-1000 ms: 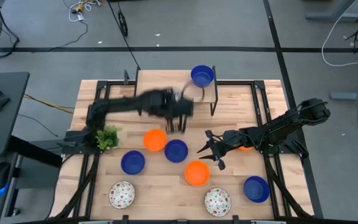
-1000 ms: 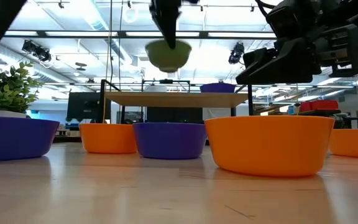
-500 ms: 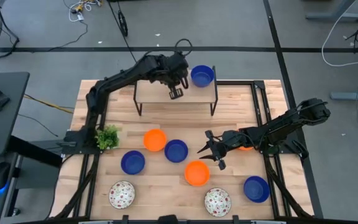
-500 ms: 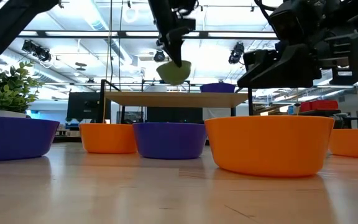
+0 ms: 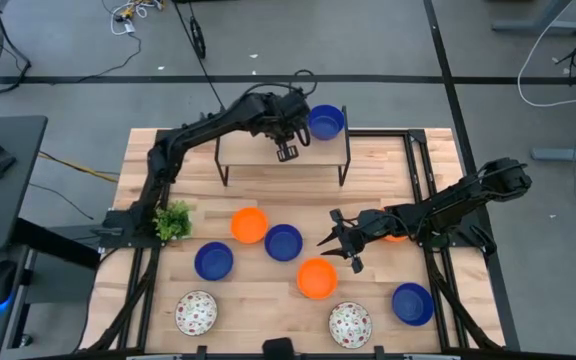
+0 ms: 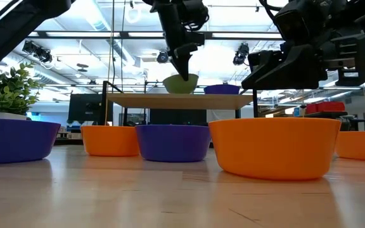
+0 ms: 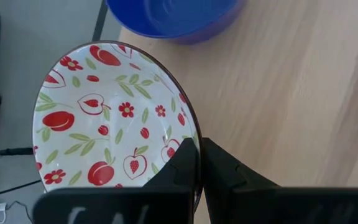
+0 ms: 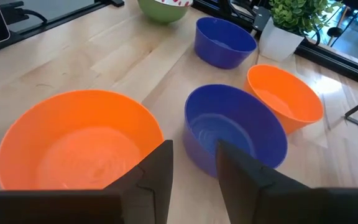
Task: Pick & Place Mini bowls
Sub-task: Put the green patterned bowl on the shelf, then put the orange bowl on the shelf
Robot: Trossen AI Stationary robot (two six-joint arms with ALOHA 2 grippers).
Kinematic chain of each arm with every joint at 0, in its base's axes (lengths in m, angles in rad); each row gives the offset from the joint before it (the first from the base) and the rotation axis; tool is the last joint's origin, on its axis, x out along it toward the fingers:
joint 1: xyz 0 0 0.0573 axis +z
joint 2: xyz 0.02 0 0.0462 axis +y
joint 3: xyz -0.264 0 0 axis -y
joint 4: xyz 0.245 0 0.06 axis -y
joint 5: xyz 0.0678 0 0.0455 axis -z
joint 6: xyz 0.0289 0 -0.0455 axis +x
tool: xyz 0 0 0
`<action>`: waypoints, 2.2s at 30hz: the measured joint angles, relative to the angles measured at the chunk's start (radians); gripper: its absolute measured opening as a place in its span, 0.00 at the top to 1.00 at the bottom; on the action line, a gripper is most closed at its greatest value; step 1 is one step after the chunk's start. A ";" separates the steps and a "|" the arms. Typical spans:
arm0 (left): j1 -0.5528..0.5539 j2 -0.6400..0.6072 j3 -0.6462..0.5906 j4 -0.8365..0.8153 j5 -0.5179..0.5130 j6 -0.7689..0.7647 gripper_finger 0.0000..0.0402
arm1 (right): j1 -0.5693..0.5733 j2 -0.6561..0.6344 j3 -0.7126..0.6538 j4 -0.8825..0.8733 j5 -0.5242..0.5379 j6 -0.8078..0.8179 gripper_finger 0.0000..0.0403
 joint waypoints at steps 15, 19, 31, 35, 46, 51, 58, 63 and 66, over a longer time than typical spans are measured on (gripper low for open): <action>-0.007 0.032 0.000 -0.005 -0.022 0.020 0.95 | 0.000 0.000 0.000 0.000 0.000 0.000 0.70; -0.008 0.032 0.000 -0.004 -0.023 0.017 0.91 | 0.000 0.000 0.000 -0.001 0.000 0.000 0.70; -0.011 0.031 0.008 -0.021 -0.026 -0.006 0.68 | 0.000 0.000 0.000 -0.001 0.000 0.000 0.70; -0.018 0.027 0.063 -0.095 -0.020 -0.043 0.62 | 0.000 0.000 0.000 -0.007 0.001 -0.008 0.70; -0.135 -0.052 0.116 -0.421 0.008 -0.277 0.59 | 0.000 0.000 0.000 -0.022 0.001 -0.009 0.70; -0.301 -0.092 0.115 -0.410 -0.008 -0.342 0.63 | 0.000 0.000 0.000 -0.038 0.001 -0.007 0.70; -0.574 -0.102 0.114 -0.412 -0.145 -0.470 0.68 | 0.000 0.000 -0.001 -0.048 0.001 0.010 0.70; -0.724 -0.102 0.114 -0.412 -0.230 -0.574 0.71 | 0.000 0.000 -0.001 -0.047 0.001 0.013 0.70; -0.795 -0.102 0.114 -0.412 -0.265 -0.649 0.72 | 0.000 0.000 -0.001 -0.047 0.000 0.016 0.70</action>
